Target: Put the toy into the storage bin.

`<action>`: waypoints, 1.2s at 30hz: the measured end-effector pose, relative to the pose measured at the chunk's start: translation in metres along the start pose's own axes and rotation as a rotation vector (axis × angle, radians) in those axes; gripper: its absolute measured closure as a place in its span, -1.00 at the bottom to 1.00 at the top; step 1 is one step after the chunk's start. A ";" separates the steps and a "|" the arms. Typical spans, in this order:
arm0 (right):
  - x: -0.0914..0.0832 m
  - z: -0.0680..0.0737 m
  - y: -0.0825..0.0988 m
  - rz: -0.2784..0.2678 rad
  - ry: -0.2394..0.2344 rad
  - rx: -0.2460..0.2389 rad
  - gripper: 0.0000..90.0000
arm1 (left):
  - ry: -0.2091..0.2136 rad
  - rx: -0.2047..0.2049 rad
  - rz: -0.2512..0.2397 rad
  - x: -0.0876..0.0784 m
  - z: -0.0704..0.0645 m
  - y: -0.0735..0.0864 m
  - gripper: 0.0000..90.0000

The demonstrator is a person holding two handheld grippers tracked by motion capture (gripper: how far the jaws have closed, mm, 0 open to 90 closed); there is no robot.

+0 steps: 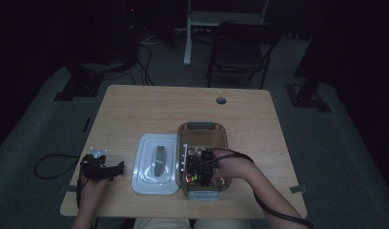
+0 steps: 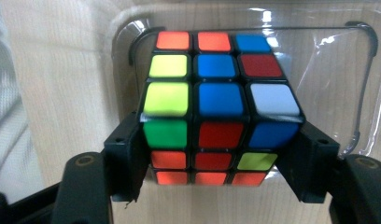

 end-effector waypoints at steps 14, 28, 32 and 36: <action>-0.013 -0.005 0.004 -0.091 0.008 0.063 -0.35 | 0.000 0.000 0.002 0.000 0.000 0.000 -0.99; -0.027 -0.008 0.018 -0.226 0.063 0.167 -0.48 | 0.000 0.000 0.002 0.000 0.000 0.000 -0.99; -0.033 -0.007 0.025 -0.301 0.079 0.210 -0.55 | 0.000 0.000 0.002 0.000 0.000 0.000 -0.99; -0.039 -0.006 0.036 -0.403 0.103 0.263 -0.60 | 0.000 0.000 0.001 0.000 0.000 0.000 -0.99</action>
Point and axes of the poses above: each handheld gripper's, and its own axes: x roughly forward along the jaws, y roughly out of its underside, z roughly to its left, the point moved 1 cm from there along x, roughly forward along the jaws, and after that the axes turned 13 degrees about -x, right-handed, at the moved point
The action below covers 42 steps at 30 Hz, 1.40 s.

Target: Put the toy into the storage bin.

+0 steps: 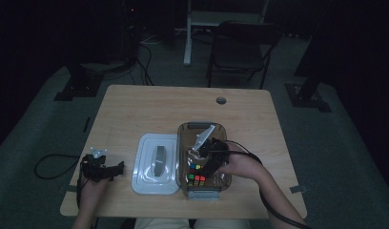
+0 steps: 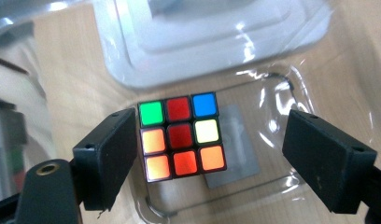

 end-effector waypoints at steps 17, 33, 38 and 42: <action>-0.035 -0.002 0.046 -0.378 0.246 0.256 -0.73 | 0.000 0.000 -0.001 0.000 0.000 0.000 -0.99; -0.053 -0.007 0.097 -0.489 0.537 0.483 -0.74 | 0.000 0.001 -0.001 0.000 0.000 0.000 -0.99; -0.053 -0.006 0.115 -0.483 0.594 0.517 -0.74 | 0.000 -0.001 -0.003 0.000 0.000 0.000 -0.99; -0.050 -0.003 0.130 -0.464 0.642 0.552 -0.74 | 0.000 -0.001 -0.002 0.000 0.000 0.000 -0.99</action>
Point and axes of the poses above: each handheld gripper's, and its own axes: x roughly forward along the jaws, y roughly out of its underside, z roughly to its left, the point moved 1 cm from there along x, roughly forward along the jaws, and after that the axes turned 13 degrees about -x, right-handed, at the moved point
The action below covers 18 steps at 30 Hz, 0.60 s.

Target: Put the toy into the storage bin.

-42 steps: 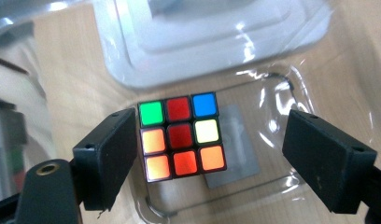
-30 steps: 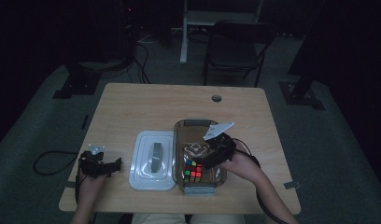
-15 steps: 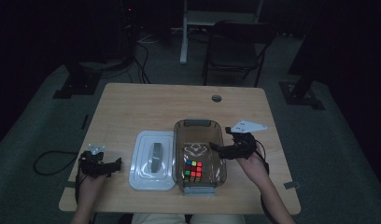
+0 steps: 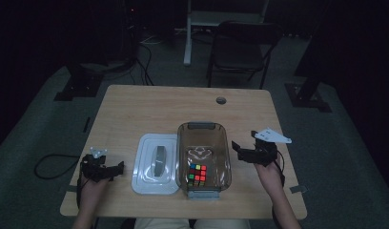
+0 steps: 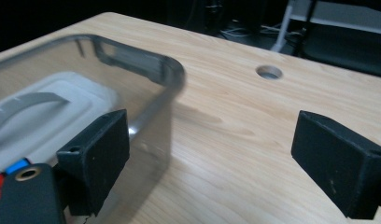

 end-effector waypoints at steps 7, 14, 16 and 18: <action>-0.002 -0.006 0.027 0.033 0.039 0.021 -0.74 | 0.000 -0.001 -0.001 0.000 0.000 0.000 -0.99; 0.000 -0.008 0.055 0.058 0.061 0.058 -0.74 | 0.000 0.000 0.000 0.000 0.000 0.000 -0.99; 0.002 -0.008 0.063 0.075 0.066 0.060 -0.74 | 0.000 0.000 0.000 0.000 0.000 0.000 -0.99; 0.004 -0.008 0.072 0.088 0.062 0.068 -0.74 | 0.000 0.000 0.000 0.000 0.000 0.000 -0.99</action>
Point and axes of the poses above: each handheld gripper's, and its own axes: x roughly forward along the jaws, y roughly out of its underside, z roughly to its left, the point moved 1 cm from there along x, roughly forward along the jaws, and after that the axes turned 13 degrees about -x, right-handed, at the moved point
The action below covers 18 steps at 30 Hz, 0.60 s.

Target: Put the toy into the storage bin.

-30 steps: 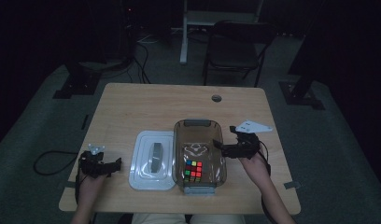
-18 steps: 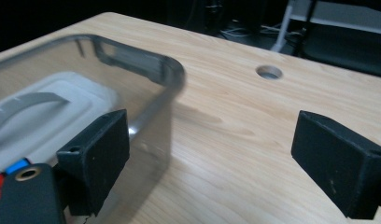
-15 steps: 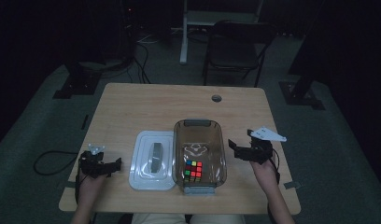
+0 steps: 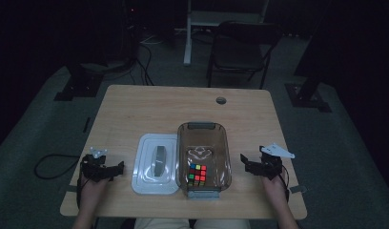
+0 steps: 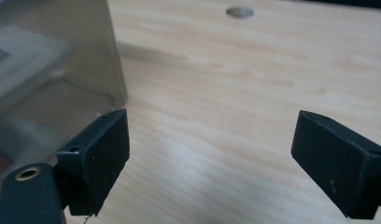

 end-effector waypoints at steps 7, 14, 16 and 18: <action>0.009 -0.001 0.024 0.067 -0.009 0.023 -0.72 | 0.000 0.000 0.000 0.000 0.000 0.000 -0.99; 0.015 -0.001 0.037 0.115 0.013 0.033 -0.72 | 0.003 0.003 0.000 0.000 0.000 0.000 -0.99; 0.017 -0.002 0.037 0.150 0.027 0.026 -0.71 | 0.007 0.007 0.001 0.000 -0.001 0.000 -0.99; 0.018 -0.002 0.038 0.179 0.033 0.027 -0.72 | 0.010 0.011 0.001 0.000 -0.001 0.000 -0.99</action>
Point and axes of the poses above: each handheld gripper's, and its own axes: x roughly forward along the jaws, y roughly out of its underside, z roughly to its left, the point moved 1 cm from there along x, roughly forward along the jaws, and after that the axes turned 13 degrees about -x, right-handed, at the moved point
